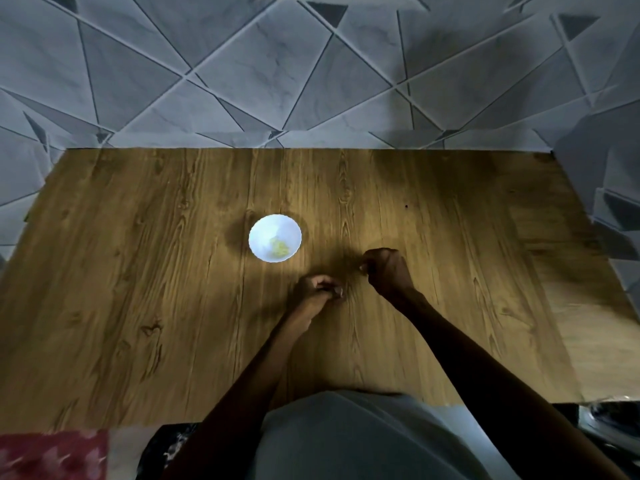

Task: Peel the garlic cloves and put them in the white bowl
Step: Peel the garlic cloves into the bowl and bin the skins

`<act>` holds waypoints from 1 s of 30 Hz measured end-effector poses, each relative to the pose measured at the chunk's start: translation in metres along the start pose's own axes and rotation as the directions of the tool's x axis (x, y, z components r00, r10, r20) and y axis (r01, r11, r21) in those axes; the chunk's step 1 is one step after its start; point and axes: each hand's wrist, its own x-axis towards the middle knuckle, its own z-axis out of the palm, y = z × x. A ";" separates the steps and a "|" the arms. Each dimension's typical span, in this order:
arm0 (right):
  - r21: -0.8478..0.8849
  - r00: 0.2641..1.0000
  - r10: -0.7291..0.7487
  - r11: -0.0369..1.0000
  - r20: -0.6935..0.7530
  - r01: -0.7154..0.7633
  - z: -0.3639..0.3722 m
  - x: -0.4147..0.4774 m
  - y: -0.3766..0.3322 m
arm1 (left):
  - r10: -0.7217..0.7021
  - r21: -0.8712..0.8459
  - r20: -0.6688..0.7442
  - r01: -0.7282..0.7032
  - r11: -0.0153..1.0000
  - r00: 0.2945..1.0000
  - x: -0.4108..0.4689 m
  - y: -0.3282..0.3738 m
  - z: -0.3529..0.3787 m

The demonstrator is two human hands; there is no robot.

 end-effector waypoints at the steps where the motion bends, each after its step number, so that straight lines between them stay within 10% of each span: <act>1: -0.039 1.000 -0.019 0.999 0.009 0.019 0.001 0.001 0.002 | -0.006 -0.041 0.006 0.006 0.999 1.000 0.000 0.000 0.000; 7: -0.002 0.993 -0.050 0.999 -0.105 0.050 0.000 -0.004 -0.001 | -0.151 -0.261 -0.056 0.132 0.956 0.987 -0.001 0.002 0.004; 13: 0.412 0.997 -0.075 0.909 0.001 0.067 0.000 -0.034 -0.022 | -0.303 -0.484 -0.005 0.263 0.835 0.953 -0.002 0.003 0.014; 26: 0.755 0.885 0.411 0.505 0.217 -0.419 0.011 -0.055 -0.034 | -0.334 -0.377 -0.108 0.273 0.885 0.936 -0.008 -0.011 0.024; 30: 0.644 0.884 0.444 0.635 0.149 -0.428 0.016 -0.055 -0.031 | -0.129 0.007 -0.206 0.133 0.991 0.970 -0.016 -0.012 0.025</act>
